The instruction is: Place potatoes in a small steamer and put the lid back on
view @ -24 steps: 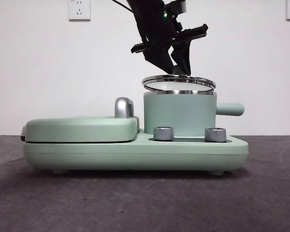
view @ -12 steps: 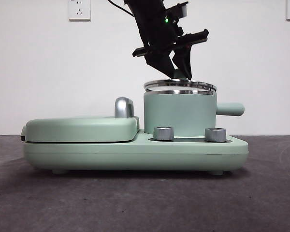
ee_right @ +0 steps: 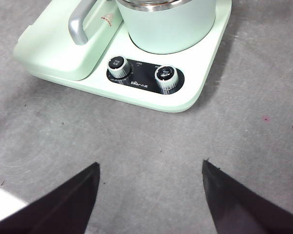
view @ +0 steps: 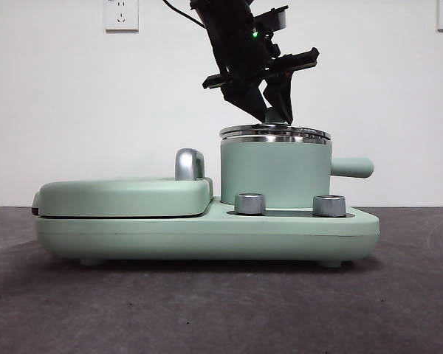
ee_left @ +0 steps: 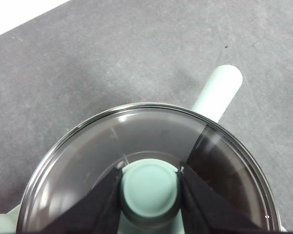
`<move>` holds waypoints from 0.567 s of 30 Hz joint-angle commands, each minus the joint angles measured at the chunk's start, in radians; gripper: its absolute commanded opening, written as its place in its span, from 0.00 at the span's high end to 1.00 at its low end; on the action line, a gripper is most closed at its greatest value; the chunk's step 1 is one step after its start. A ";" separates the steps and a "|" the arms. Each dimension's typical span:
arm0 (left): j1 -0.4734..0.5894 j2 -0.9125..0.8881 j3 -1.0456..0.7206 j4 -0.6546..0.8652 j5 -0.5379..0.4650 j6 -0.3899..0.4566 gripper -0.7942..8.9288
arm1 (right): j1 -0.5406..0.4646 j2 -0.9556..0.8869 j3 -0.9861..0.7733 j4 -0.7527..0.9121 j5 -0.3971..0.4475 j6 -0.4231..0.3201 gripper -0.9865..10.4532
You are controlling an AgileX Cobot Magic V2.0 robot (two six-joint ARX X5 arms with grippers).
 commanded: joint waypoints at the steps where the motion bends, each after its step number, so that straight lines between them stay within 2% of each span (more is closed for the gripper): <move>1: -0.006 0.034 0.040 0.019 0.001 -0.016 0.89 | 0.009 0.003 0.004 0.010 0.001 0.010 0.62; 10: -0.016 0.069 0.039 -0.076 0.001 -0.035 0.89 | 0.009 0.003 0.004 0.010 0.001 0.010 0.62; 17: -0.019 0.056 0.039 -0.038 0.001 -0.031 0.90 | 0.009 0.003 0.004 0.010 0.002 0.010 0.62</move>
